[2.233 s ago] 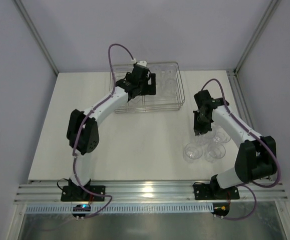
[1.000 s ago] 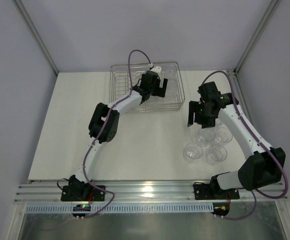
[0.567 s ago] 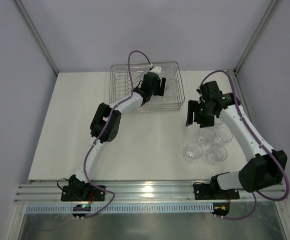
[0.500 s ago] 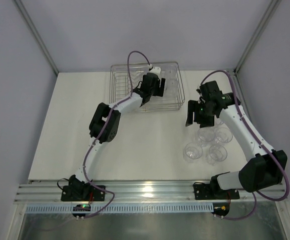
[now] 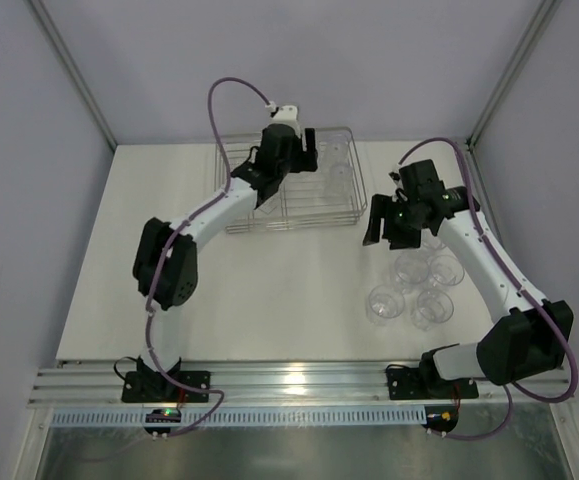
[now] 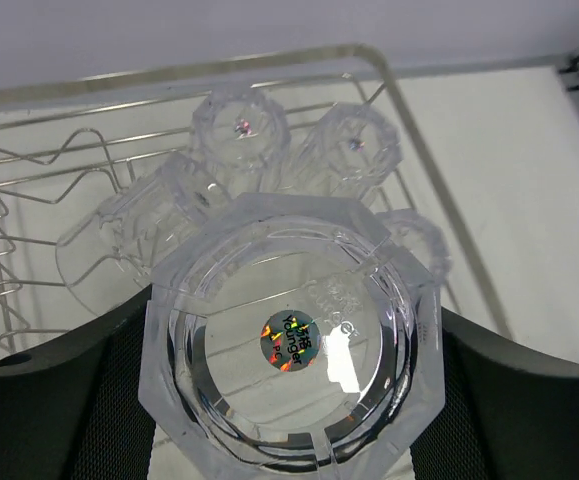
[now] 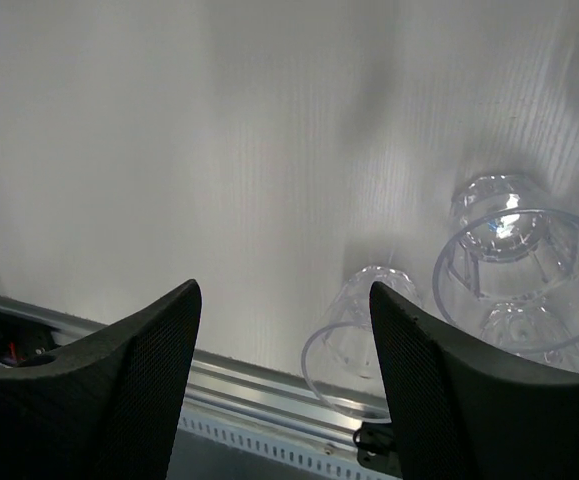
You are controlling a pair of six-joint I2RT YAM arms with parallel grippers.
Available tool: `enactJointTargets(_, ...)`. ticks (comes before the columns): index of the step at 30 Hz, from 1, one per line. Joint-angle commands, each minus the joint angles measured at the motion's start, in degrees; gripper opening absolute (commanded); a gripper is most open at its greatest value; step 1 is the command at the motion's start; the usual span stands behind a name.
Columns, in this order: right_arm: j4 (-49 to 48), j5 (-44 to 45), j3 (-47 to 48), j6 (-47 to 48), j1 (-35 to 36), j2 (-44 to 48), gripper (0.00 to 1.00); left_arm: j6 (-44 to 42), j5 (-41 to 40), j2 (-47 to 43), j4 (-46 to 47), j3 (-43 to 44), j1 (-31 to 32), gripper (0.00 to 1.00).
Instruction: Unload the cups from the dish rack
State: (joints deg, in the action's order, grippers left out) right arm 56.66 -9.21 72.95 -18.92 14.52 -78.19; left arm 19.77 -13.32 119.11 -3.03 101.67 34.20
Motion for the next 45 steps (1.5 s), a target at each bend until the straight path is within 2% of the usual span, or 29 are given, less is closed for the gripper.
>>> enactJointTargets(1,-6.11,-6.40,-0.78,-1.30,0.15,4.18,0.71,7.98,3.72,-9.94,-2.32,-1.99,-0.18,0.00)
enactJointTargets(2,-9.78,-9.30,-2.27,-1.99,0.07,4.97,0.71,13.57,5.92,-12.82,-2.86,-3.30,-0.27,0.00)
enactJointTargets(3,-12.08,-14.73,-3.33,-3.39,0.15,6.72,0.71,16.50,13.16,-14.07,-1.90,-7.49,-0.70,0.00)
enactJointTargets(4,-14.63,-14.78,-4.56,-3.41,0.15,7.52,0.71,19.57,18.28,-15.65,0.02,-10.23,-0.97,0.00)
enactJointTargets(5,-20.57,-20.79,-7.53,-6.37,0.15,8.40,0.71,23.96,22.59,-16.88,2.74,-13.48,-1.32,0.00)
enactJointTargets(6,-23.67,-23.11,-9.21,-8.14,0.07,9.19,0.71,32.53,26.12,-19.59,7.81,-17.95,-1.67,0.00)
enactJointTargets(7,-26.58,-25.57,-10.88,-10.15,0.07,9.90,0.71,37.83,32.24,-20.57,18.04,-26.00,-1.85,0.00)
enactJointTargets(8,-32.52,-29.33,-14.20,-13.31,0.07,11.12,0.71,42.50,34.05,-21.54,24.15,-30.69,-1.85,0.00)
enactJointTargets(9,-35.28,-31.02,-15.80,-15.08,0.07,11.74,0.71,51.42,35.11,-23.03,29.25,-34.57,-1.85,0.00)
enactJointTargets(10,-37.66,-32.00,-17.30,-16.31,0.07,12.18,0.71,55.08,35.64,-23.65,38.70,-41.48,-1.76,0.00)
enactJointTargets(12,-42.76,-33.67,-20.82,-18.51,0.07,13.33,0.71,62.01,35.30,-24.88,43.79,-46.19,-1.24,0.00)
enactJointTargets(13,-43.73,-34.03,-21.61,-18.87,0.15,13.42,0.71,63.27,34.60,-26.37,45.20,-49.60,-0.98,0.00)
enactJointTargets(16,-46.90,-35.52,-23.81,-20.10,0.15,13.51,0.71,67.05,33.63,-28.66,46.53,-52.70,0.61,0.00)
enactJointTargets(20,-48.40,-35.79,-24.61,-20.02,0.24,12.72,0.71,73.47,32.05,-27.88,51.79,-56.65,3.41,0.00)
enactJointTargets(25,-49.01,-35.79,-24.70,-20.11,0.42,11.75,0.71,79.28,30.20,-24.02,59.88,-57.99,6.40,0.00)
enactJointTargets(30,-49.28,-35.09,-24.43,-20.02,0.51,11.40,0.68,80.86,28.97,-20.86,59.63,-56.85,10.54,0.00)
enactJointTargets(33,-49.89,-35.00,-24.61,-20.11,0.59,11.57,0.56,81.13,28.53,-19.71,58.23,-55.97,11.86,0.00)
enactJointTargets(34,-50.07,-34.91,-24.69,-20.02,0.59,11.66,0.45,81.13,28.61,-19.36,58.05,-55.44,12.03,0.00)
enactJointTargets(36,-49.98,-34.82,-24.96,-19.76,0.59,12.01,0.31,81.22,28.88,-18.83,57.61,-55.00,12.56,0.00)
enactJointTargets(37,-49.98,-34.65,-25.05,-19.75,0.59,12.10,0.18,81.30,28.97,-18.13,57.69,-54.48,12.65,0.00)
enactJointTargets(38,-49.64,-34.47,-25.22,-19.67,0.51,12.45,0.13,81.22,29.23,-17.95,57.78,-54.21,12.74,0.00)
enactJointTargets(39,-49.46,-34.29,-25.31,-19.41,0.59,12.62,0.10,81.22,29.14,-17.69,57.78,-54.03,12.74,0.04)
enactJointTargets(40,-48.94,-34.03,-25.48,-19.32,0.59,12.71,0.04,81.22,28.71,-17.34,58.04,-53.94,12.74,0.18)
enactJointTargets(43,-47.70,-33.15,-25.49,-18.44,0.59,13.42,0.04,80.17,28.09,-16.98,58.22,-53.59,12.56,0.43)
enactJointTargets(44,-47.00,-32.89,-25.49,-18.09,0.59,13.77,0.04,79.55,27.65,-16.89,57.96,-53.50,12.04,0.61)
enactJointTargets(45,-46.47,-32.02,-25.40,-17.74,0.59,14.20,0.04,79.11,27.47,-16.98,56.74,-53.50,11.77,0.71)
